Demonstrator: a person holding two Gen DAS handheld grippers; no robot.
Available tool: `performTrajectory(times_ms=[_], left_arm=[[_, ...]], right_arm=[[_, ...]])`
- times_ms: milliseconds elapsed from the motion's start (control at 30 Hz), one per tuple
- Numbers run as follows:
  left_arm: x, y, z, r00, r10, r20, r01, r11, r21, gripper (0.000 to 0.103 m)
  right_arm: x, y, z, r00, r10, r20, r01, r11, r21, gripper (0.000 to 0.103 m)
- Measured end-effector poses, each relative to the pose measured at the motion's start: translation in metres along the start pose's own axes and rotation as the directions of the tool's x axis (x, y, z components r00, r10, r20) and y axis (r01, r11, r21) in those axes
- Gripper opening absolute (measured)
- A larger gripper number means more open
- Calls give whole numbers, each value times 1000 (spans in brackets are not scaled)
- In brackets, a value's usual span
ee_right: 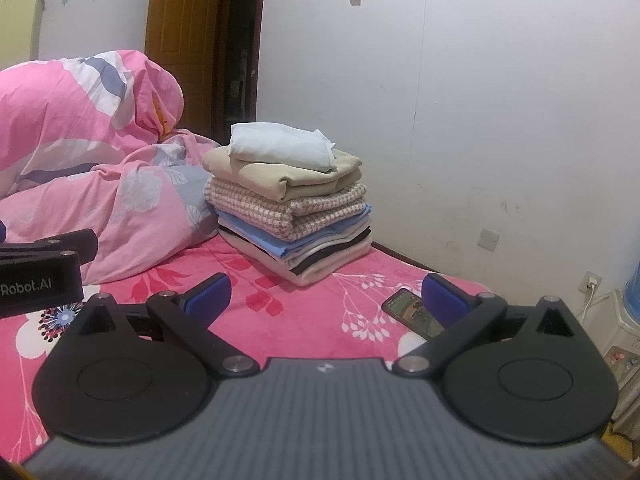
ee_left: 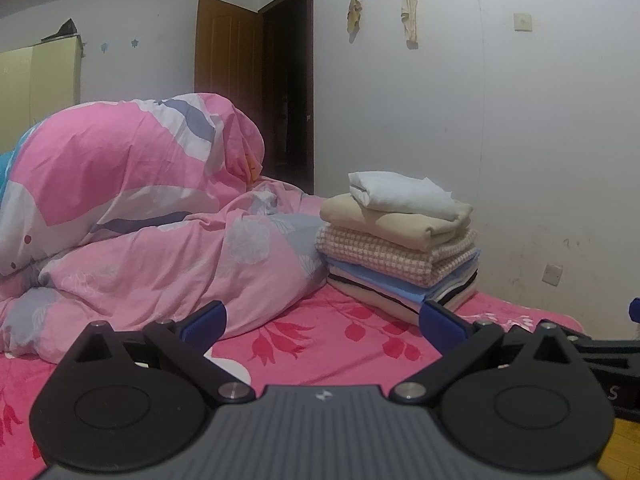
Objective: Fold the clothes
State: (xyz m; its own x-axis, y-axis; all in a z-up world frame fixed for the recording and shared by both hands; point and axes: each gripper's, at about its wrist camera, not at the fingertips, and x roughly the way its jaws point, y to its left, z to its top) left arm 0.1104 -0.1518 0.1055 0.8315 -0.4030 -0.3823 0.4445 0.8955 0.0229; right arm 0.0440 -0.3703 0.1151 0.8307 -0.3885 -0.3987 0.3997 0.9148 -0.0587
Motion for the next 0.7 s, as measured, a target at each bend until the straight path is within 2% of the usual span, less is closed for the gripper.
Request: performTrajectory(times_ms=[700], left_arm=[[-2, 4, 3, 1000, 5, 5, -5, 1000, -1, 103]], right_arm=[[-1, 7, 4, 1000, 15, 1, -15, 1000, -12, 102]])
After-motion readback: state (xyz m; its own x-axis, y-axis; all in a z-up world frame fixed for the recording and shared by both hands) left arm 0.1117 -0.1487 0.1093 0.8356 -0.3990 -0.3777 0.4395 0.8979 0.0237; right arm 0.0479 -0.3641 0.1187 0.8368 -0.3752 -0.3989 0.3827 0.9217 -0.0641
